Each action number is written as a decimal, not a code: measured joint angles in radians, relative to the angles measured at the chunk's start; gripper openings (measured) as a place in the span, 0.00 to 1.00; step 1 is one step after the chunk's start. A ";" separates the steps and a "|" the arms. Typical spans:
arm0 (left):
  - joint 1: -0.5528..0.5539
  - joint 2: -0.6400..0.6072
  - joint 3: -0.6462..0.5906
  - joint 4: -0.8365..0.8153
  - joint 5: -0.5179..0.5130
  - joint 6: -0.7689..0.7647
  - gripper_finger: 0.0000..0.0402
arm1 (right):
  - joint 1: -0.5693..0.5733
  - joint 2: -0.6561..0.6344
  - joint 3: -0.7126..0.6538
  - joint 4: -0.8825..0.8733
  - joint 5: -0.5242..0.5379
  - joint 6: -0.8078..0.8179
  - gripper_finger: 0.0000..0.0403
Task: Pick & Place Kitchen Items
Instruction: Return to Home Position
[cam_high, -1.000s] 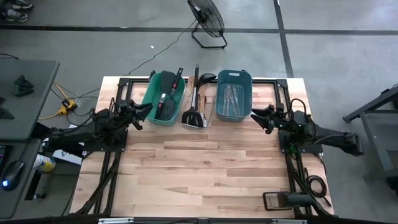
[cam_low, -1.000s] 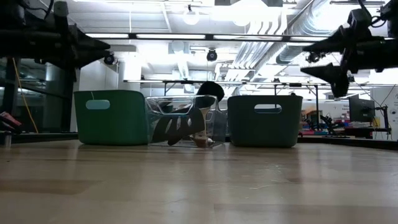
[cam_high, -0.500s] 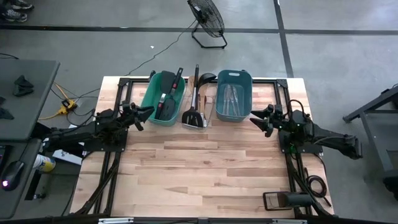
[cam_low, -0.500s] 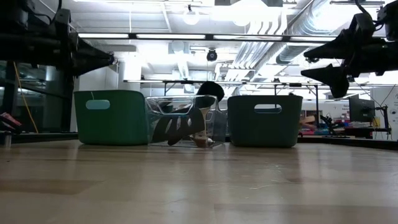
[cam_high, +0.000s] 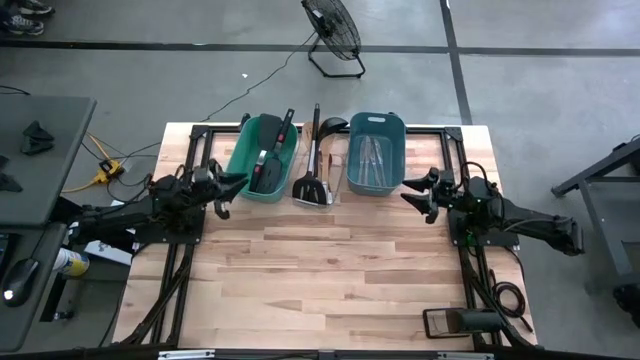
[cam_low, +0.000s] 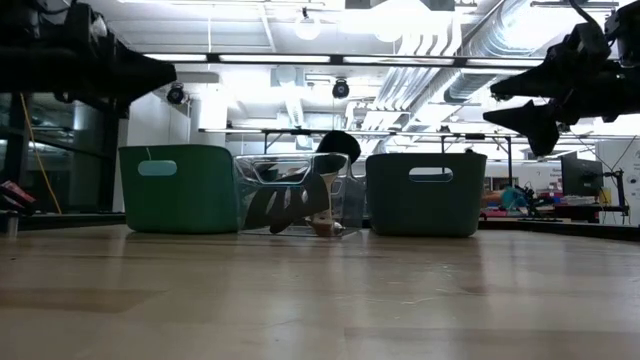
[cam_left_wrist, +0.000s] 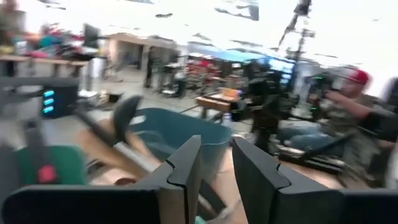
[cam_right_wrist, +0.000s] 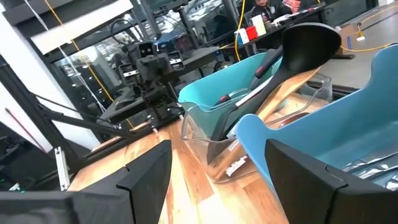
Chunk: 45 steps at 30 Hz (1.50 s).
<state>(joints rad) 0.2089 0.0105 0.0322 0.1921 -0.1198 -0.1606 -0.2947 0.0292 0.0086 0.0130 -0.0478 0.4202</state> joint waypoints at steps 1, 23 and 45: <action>0.000 0.000 0.000 0.006 0.034 0.007 0.23 | 0.000 0.000 0.000 0.000 0.001 0.001 0.62; 0.000 0.000 0.004 -0.191 0.305 0.025 0.23 | 0.000 0.001 0.000 0.012 -0.004 -0.006 0.62; 0.000 0.000 0.003 -0.189 0.294 0.025 0.23 | 0.000 0.001 0.000 0.013 -0.004 -0.007 0.62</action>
<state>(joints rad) 0.2089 0.0109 0.0353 0.0029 0.1745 -0.1360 -0.2947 0.0299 0.0086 0.0261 -0.0517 0.4133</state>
